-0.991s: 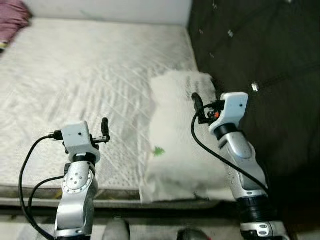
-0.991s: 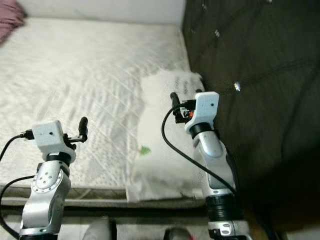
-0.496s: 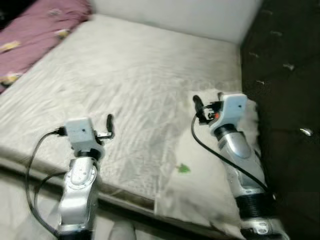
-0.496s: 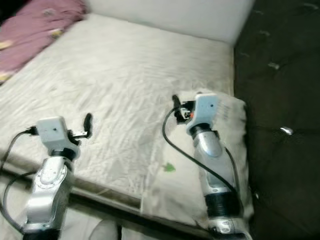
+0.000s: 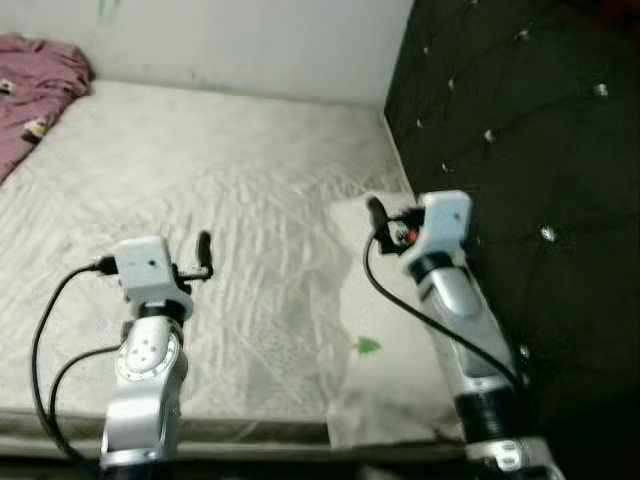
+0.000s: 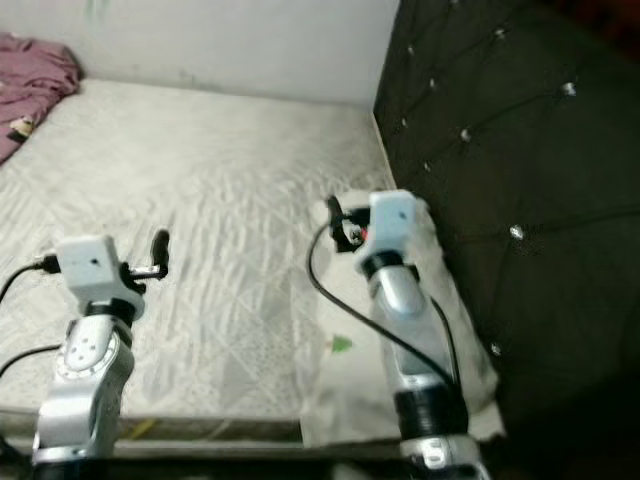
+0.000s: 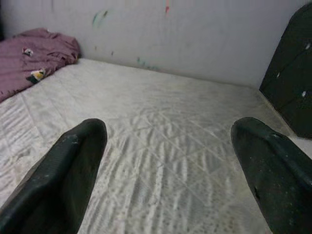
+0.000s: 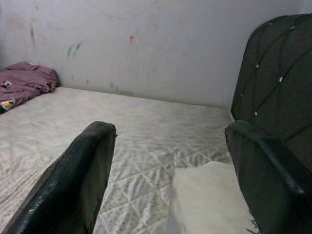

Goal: Clean up the room

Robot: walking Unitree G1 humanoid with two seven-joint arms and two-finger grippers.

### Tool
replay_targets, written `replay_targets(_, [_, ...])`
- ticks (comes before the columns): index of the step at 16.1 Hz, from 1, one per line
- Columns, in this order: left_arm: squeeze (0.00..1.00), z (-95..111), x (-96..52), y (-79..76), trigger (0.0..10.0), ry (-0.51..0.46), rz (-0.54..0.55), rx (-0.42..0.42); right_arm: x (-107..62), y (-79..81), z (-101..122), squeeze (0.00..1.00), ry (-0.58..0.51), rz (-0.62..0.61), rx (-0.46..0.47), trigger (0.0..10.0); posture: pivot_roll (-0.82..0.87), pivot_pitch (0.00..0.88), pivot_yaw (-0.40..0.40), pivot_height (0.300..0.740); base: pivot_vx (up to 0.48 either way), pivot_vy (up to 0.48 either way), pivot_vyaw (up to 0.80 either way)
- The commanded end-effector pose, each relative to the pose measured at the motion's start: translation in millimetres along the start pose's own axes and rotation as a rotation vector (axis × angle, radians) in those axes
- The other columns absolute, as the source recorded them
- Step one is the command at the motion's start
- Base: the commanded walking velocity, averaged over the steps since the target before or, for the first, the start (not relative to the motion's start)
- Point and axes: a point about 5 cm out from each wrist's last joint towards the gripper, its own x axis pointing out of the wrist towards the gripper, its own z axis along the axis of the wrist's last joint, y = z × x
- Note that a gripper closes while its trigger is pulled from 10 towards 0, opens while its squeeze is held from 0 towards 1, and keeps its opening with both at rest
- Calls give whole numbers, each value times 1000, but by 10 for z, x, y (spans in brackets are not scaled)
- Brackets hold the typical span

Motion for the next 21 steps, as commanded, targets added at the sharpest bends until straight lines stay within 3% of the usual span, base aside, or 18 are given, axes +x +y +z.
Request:
replay_targets(1, [0, -3, -9, -54, 10000, 0, -15, -8, -20, -71, 9, 0, -4, -17, 2, 10000, 61, 0, -56, 740, 0, 0, 0])
replay_targets(5, [0, -6, -6, -58, 10000, -5, -21, -3, -38, -66, -28, 0, 6, -14, -9, 10000, 62, 0, -55, 740, 0, 0, 0])
replay_targets(21, [0, 9, 12, -57, 10000, -22, -37, -50, -12, -78, -48, 0, 14, -22, -18, 10000, 66, 0, -57, 740, 0, 480, -57])
